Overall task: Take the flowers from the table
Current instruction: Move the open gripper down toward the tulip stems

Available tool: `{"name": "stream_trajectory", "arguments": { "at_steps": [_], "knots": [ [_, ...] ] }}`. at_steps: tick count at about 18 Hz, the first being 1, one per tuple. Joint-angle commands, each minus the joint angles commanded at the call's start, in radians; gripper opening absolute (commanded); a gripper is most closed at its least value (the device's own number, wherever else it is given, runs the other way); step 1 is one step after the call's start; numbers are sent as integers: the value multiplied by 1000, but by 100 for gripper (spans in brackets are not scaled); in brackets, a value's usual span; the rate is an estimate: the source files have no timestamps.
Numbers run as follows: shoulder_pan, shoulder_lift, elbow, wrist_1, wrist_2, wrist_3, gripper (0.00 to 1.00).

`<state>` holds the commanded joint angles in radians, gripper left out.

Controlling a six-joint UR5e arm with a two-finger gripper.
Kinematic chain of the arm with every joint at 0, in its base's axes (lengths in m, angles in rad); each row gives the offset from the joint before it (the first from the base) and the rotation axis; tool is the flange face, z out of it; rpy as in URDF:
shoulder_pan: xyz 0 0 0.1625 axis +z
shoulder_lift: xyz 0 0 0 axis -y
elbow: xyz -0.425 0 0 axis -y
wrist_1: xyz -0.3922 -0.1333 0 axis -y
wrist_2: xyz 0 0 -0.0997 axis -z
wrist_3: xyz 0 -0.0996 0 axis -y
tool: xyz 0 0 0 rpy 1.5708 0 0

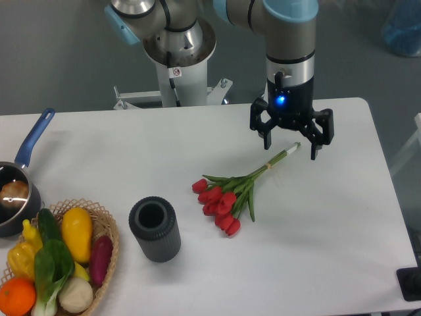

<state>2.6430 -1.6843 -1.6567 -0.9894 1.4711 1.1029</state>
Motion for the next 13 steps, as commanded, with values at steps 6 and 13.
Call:
{"name": "stream_trajectory", "arguments": {
  "at_steps": [6,13],
  "knots": [
    [-8,3,0,0,0,31,100],
    [-9,5,-23,5,0,28,100]
  ]
}}
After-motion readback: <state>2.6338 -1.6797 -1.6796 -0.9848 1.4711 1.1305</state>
